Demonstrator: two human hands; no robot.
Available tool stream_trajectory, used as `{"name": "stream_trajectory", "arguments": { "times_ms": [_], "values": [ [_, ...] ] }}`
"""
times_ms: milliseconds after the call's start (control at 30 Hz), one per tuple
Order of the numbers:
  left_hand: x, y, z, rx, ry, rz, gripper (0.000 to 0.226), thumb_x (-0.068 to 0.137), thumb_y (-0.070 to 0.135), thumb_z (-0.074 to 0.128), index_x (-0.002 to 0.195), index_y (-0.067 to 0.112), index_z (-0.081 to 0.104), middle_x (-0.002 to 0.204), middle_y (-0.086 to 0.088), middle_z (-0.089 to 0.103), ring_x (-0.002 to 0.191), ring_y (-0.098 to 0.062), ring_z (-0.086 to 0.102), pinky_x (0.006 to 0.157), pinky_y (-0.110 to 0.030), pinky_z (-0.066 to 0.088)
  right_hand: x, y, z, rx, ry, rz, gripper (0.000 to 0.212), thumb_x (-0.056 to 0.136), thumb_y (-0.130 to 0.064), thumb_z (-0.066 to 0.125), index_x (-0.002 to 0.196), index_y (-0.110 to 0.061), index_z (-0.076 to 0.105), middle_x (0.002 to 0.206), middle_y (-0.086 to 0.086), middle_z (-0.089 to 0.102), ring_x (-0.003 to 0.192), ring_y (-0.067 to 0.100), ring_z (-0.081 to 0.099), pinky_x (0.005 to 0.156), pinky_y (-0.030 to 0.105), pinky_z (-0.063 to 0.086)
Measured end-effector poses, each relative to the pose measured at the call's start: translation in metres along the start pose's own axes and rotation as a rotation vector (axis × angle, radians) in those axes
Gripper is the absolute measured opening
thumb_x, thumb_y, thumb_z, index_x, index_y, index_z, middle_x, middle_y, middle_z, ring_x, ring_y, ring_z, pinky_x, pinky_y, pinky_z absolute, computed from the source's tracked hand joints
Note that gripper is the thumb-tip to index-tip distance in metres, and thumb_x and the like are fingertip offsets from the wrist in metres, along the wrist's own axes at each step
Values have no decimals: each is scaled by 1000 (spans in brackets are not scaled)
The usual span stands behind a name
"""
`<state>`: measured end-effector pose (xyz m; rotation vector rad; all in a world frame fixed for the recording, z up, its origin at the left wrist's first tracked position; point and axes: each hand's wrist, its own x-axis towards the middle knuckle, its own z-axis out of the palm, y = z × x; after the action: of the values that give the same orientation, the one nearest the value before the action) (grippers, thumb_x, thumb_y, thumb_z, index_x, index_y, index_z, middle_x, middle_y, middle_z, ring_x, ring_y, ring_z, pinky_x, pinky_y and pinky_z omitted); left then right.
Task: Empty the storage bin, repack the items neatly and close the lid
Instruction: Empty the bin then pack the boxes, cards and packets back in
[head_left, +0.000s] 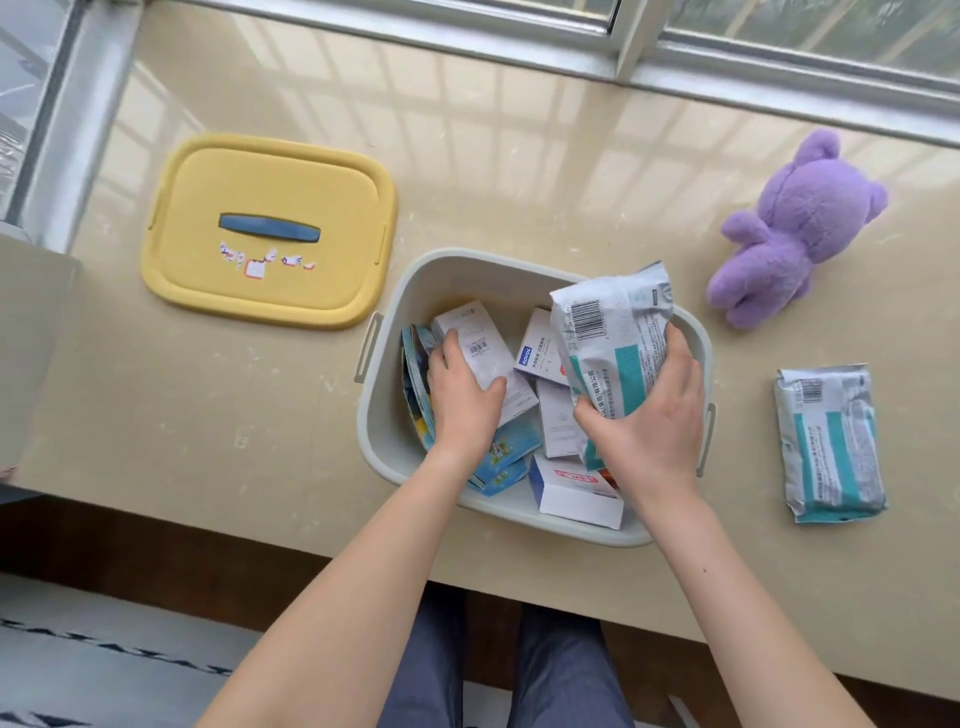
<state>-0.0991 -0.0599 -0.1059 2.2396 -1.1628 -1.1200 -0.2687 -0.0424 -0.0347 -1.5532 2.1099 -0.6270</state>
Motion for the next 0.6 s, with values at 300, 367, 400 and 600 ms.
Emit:
{"name": "stream_trajectory", "arguments": {
  "times_ms": [300,367,400,600],
  "values": [
    [-1,-8,14,-76,9,76,85,78,9,74,149,23,31,150,0,30,136,-15,34,107,-23,29,0,1,3,-30,-20,20,100,62,-30,82,146,-8,31,127,14,49,118,32,46,100,35,36],
    [-3,-5,14,-104,-26,107,84,78,6,74,148,23,32,149,-1,29,134,-14,36,104,-18,28,0,0,6,-68,-37,26,101,61,-30,81,146,-9,31,125,15,49,116,34,47,97,39,39],
    [-4,-3,13,-135,-41,96,83,77,5,74,147,24,34,147,-2,30,130,-14,40,102,-15,28,0,0,8,-85,-43,29,100,61,-30,81,146,-8,32,123,16,50,115,35,48,96,39,39],
    [-21,8,-15,-300,-51,37,63,75,9,73,131,28,53,111,8,64,96,4,61,82,-17,52,-3,-6,2,-93,-73,85,99,63,-33,80,146,-10,31,123,17,51,112,36,48,95,38,37]
  ]
}}
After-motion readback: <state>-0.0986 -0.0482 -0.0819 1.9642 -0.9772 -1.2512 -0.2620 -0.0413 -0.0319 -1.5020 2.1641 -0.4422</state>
